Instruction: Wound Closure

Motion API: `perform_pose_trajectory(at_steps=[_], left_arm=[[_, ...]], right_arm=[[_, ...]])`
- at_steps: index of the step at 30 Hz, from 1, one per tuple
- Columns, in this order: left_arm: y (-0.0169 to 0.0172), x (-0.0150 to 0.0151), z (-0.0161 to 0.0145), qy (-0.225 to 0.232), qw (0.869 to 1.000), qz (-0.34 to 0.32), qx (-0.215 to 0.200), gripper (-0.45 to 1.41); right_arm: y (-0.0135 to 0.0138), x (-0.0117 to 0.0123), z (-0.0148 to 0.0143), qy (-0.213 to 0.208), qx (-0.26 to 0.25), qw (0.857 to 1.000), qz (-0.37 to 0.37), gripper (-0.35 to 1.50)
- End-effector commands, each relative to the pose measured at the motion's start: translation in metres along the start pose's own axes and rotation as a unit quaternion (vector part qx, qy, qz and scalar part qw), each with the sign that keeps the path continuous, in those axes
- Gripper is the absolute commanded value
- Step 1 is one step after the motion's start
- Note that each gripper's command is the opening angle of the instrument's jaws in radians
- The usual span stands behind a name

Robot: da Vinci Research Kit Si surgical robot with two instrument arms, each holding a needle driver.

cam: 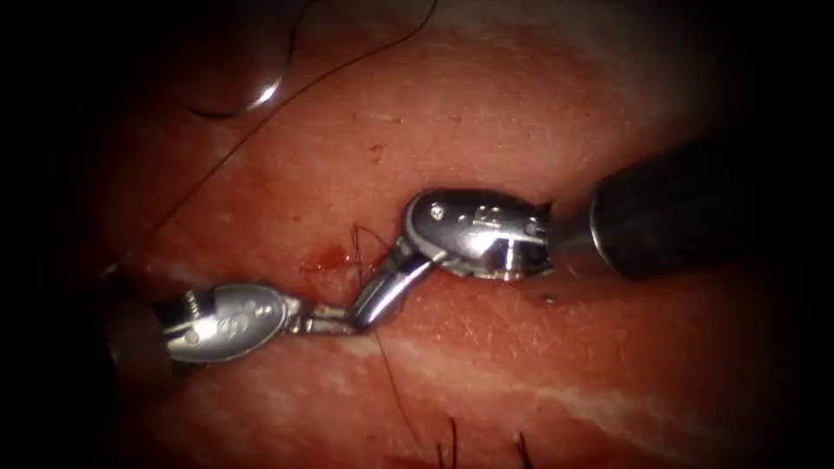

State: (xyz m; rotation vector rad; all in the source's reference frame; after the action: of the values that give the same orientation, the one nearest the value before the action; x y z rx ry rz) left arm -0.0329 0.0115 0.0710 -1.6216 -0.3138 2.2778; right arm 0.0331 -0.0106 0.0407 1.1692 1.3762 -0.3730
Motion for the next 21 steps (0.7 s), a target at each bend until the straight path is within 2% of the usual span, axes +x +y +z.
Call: perform_pose_trajectory(at_steps=[1,7,9,10,16,21], left_arm=[[0.0002,-0.0007,0.0009,-0.001,1.0,-0.001,-0.003,-0.45],[-0.0005,-0.0019,0.0013,-0.008,1.0,0.003,-0.006,-0.45],[-0.0008,-0.0024,0.0013,-0.011,1.0,0.004,-0.008,-0.45],[-0.0012,-0.003,0.0014,-0.012,1.0,0.006,-0.01,-0.45],[-0.0018,-0.004,0.0013,-0.017,1.0,0.01,-0.011,-0.45],[-0.0017,-0.0039,0.0012,-0.018,1.0,0.009,-0.012,-0.45]], right_arm=[[0.0001,-0.0013,0.0006,-0.003,0.008,1.0,-0.006,0.02],[-0.0003,-0.0024,0.001,-0.021,0.035,0.998,-0.037,0.25],[-0.0004,-0.0027,0.0013,-0.031,0.043,0.997,-0.049,0.44],[-0.0004,-0.0029,0.0015,-0.038,0.05,0.996,-0.064,0.64],[-0.0006,-0.0029,0.0017,-0.05,0.062,0.991,-0.111,0.82],[-0.0006,-0.0031,0.0019,-0.073,0.078,0.986,-0.129,0.86]])
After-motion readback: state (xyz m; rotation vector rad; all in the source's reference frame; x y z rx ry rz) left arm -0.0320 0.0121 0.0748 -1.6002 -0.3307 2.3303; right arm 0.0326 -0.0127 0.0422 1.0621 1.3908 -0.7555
